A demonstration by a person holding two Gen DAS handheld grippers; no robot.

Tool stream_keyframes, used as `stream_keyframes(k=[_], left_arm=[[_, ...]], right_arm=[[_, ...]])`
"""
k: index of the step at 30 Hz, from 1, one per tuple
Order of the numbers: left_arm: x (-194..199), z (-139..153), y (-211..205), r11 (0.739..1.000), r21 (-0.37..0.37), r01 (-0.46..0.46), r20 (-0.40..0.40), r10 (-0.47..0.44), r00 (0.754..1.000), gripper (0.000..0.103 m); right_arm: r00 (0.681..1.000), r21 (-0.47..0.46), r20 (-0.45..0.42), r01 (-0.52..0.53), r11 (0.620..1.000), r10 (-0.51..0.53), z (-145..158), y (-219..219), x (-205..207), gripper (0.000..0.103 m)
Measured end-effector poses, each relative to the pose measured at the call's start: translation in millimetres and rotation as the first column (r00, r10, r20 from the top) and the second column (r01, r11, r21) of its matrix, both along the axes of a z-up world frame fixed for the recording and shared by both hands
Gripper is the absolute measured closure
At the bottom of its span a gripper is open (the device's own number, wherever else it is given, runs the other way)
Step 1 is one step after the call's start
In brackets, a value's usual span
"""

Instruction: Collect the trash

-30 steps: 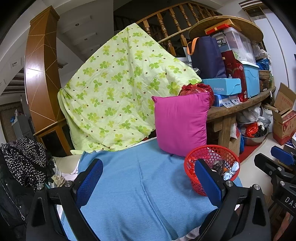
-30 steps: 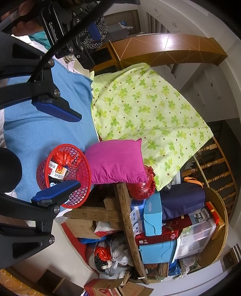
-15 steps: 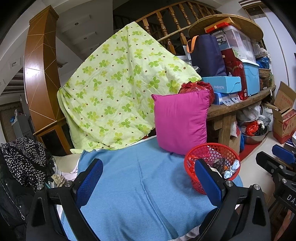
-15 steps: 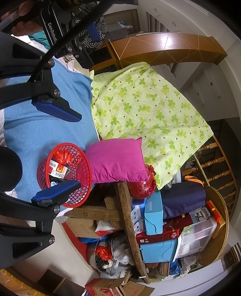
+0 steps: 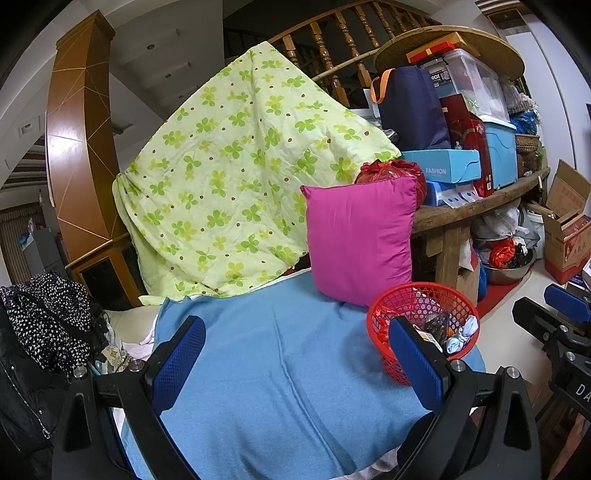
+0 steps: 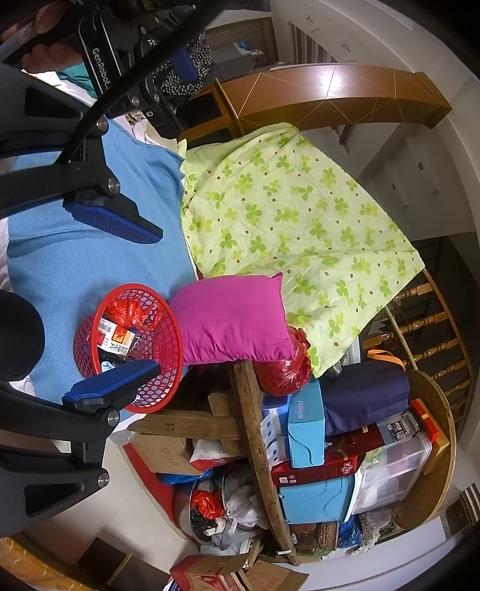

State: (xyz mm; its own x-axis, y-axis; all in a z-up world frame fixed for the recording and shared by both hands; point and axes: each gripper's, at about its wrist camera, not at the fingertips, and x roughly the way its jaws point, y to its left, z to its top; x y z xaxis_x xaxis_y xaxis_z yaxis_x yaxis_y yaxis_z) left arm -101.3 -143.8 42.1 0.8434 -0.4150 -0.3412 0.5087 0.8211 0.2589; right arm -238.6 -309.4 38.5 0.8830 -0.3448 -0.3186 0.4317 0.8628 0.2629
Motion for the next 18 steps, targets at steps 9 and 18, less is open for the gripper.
stream_keyframes(k=[9,18], left_arm=[[2.0,-1.5,2.3,1.000,0.000,0.000,-0.001,0.000,1.000,0.004],[2.9,-1.7,2.4,1.000,0.004,0.001,-0.004,-0.001,1.000,0.004]], right_arm=[[1.000,-0.004,0.004,0.002,1.000,-0.002,-1.4,2.0,-0.9,0.034],[1.000,0.000,0.003,0.008,1.000,-0.008,-2.3,2.4,-1.0,0.034]])
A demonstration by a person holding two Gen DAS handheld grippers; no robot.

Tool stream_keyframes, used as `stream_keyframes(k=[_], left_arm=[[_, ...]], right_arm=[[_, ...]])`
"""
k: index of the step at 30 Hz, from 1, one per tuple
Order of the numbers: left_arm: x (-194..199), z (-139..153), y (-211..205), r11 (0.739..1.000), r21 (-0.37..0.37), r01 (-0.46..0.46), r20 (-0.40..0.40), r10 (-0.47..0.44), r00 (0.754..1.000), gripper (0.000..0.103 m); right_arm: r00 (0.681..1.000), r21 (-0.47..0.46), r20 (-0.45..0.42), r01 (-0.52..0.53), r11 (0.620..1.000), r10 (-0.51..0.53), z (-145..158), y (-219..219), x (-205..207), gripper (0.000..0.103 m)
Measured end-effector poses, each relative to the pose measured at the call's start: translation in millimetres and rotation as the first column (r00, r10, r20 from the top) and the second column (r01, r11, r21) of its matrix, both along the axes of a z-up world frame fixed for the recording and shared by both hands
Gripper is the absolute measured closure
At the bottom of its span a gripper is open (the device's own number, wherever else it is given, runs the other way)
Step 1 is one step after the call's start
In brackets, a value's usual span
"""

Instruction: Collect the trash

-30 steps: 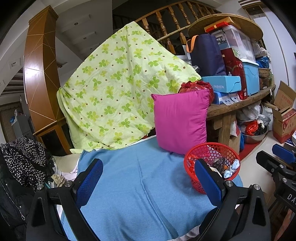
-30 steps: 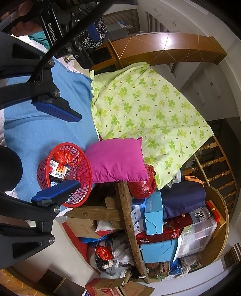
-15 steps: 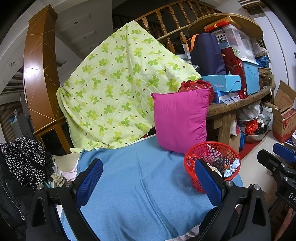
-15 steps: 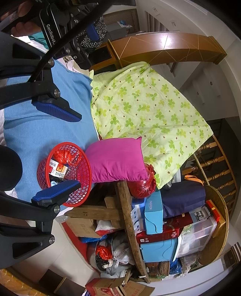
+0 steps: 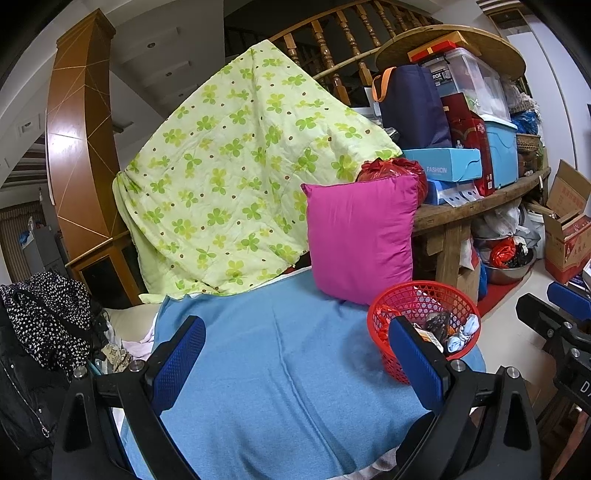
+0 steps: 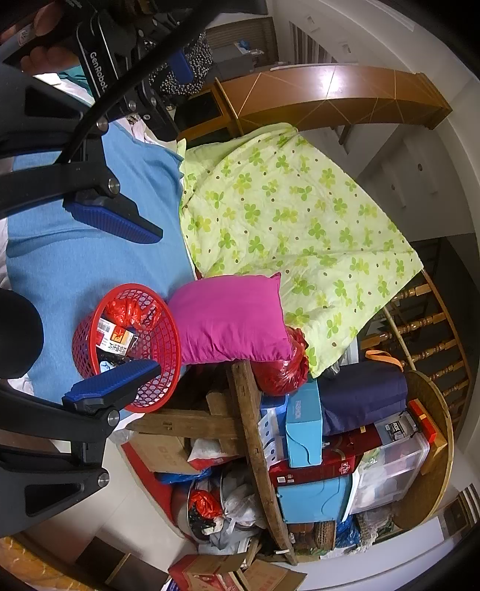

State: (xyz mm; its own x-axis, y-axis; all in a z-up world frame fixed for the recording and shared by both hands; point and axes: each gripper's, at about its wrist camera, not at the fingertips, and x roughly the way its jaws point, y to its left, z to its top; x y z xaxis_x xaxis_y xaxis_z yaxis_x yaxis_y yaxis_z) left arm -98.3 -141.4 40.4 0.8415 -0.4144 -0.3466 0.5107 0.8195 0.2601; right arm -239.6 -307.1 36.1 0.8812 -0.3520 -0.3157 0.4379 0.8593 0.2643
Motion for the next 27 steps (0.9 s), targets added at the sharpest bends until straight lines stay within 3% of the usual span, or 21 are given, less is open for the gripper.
stream_keyframes(k=[27], left_arm=[[30.3,-9.9,-35.9,0.999,0.037,0.037,-0.038,-0.036,0.999,0.004]], right_arm=[[0.998,-0.001,-0.034,0.045,0.999,-0.045,-10.8,-24.6,17.7,0.034]])
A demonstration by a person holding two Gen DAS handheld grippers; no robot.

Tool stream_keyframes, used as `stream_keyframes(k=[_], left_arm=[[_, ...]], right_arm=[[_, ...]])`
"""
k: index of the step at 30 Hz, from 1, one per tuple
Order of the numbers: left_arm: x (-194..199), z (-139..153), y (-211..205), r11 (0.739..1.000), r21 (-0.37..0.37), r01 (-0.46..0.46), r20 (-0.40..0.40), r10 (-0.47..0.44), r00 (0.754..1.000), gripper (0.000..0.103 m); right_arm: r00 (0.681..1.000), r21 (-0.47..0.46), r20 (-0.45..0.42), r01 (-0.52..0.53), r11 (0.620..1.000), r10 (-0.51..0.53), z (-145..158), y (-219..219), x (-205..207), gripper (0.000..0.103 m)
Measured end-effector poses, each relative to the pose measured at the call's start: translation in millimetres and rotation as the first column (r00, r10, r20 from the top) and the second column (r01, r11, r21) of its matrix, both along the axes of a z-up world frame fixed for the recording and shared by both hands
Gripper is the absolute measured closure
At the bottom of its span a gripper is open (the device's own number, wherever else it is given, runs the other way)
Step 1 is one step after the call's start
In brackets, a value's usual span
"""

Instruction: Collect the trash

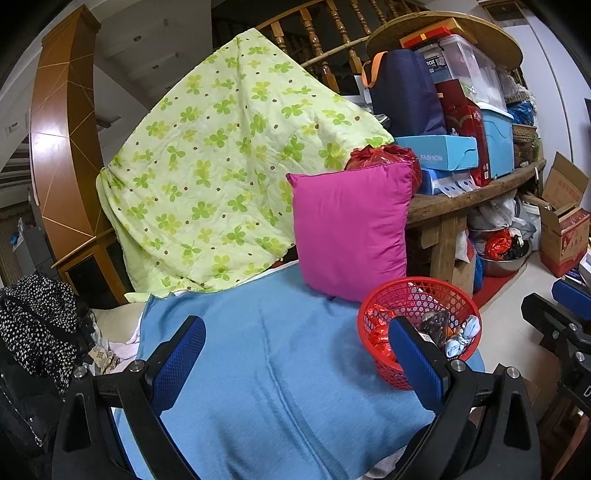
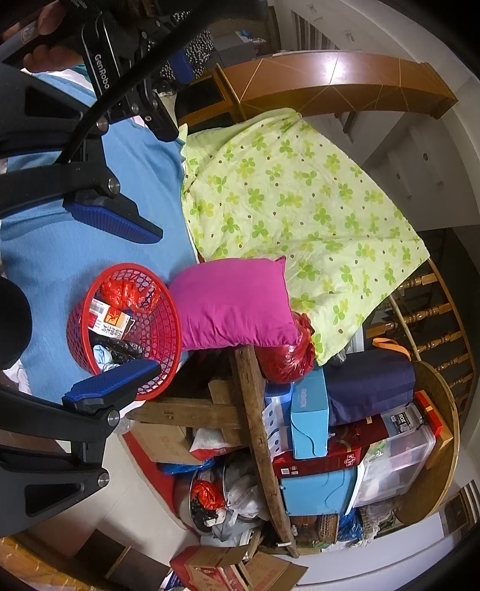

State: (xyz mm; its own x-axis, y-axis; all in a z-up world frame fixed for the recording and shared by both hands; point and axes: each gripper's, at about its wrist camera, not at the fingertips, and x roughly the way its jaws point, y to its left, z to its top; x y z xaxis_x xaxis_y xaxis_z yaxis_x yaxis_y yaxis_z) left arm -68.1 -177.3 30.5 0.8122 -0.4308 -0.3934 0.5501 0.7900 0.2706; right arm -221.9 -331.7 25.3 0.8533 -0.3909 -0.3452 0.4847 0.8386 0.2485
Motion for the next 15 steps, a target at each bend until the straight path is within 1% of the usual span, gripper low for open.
stream_keyframes(k=[10,12,15], left_arm=[[16.3,-6.1,-22.2,1.000,0.016,0.020,-0.017,-0.020,1.000,0.004],[21.4,-7.6,-24.3,1.000,0.008,0.031,-0.026,-0.030,0.999,0.004],[36.5,-9.6,-21.1,0.999,-0.026,0.020,-0.047,-0.022,0.999,0.004]], right_arm=[[1.000,0.006,-0.018,0.018,1.000,-0.018,-5.7,-16.8,13.7,0.034],[1.000,0.003,-0.024,0.020,1.000,-0.020,-6.0,-19.6,18.3,0.034],[0.999,-0.011,-0.033,0.014,1.000,-0.015,-4.3,-21.4,28.0,0.034]])
